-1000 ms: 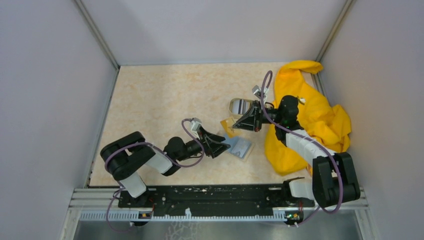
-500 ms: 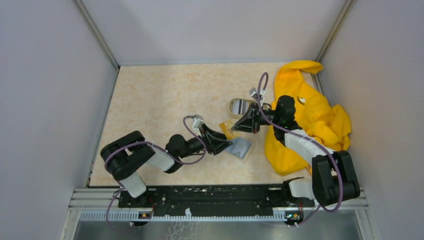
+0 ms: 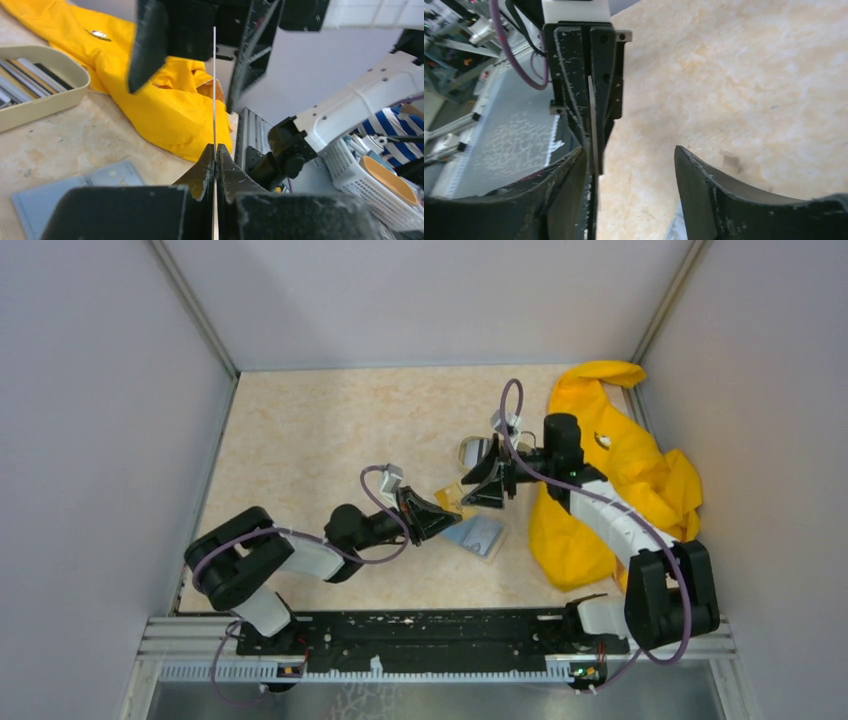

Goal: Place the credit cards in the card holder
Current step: Pick up the credit card from the storage box, then move the card holder to the center of the board.

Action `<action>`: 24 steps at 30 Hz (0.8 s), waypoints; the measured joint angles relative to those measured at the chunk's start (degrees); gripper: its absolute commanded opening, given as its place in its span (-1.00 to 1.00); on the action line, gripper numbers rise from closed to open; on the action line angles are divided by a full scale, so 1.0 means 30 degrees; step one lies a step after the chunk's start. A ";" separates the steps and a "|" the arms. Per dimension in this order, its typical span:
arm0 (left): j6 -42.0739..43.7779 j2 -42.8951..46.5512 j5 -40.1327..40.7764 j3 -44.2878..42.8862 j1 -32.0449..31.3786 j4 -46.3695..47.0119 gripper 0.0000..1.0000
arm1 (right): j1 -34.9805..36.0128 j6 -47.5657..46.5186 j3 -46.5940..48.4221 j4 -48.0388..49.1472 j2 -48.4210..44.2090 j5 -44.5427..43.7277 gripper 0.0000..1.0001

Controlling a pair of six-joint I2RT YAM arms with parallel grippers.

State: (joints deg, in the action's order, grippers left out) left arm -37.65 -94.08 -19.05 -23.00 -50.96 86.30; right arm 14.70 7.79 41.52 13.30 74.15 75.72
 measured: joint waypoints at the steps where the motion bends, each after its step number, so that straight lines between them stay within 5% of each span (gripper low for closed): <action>1: 0.0080 0.0364 -0.0401 0.0044 0.0138 -0.0211 -1.00 | 0.0015 -0.1617 0.0867 -0.1923 0.0051 -0.0204 0.37; 6: 0.1741 0.3184 -0.3045 -0.0051 0.0918 -0.4794 -1.00 | 0.0029 -0.8444 0.4080 -0.9187 0.0087 -0.0903 0.40; 9: 0.3730 0.4466 -0.4138 -0.1486 0.1042 -1.0819 -1.00 | 0.0036 -1.0717 0.4218 -1.1803 0.0124 -0.0889 0.38; 15: 0.6870 0.4816 -0.4998 -0.3912 0.1042 -1.8644 -1.00 | 0.0248 -1.2531 0.4218 -1.4054 0.0372 -0.0663 0.29; 24: 0.8451 0.4816 -0.5311 -0.4656 0.1042 -2.2469 -1.00 | 0.1348 -1.2983 0.4218 -1.4484 0.1231 -0.1071 0.13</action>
State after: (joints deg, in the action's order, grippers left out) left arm -12.29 -79.64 -34.98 -36.97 -47.83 18.90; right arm 18.74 -31.16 54.17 -30.15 77.84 72.51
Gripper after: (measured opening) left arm 0.008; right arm 0.577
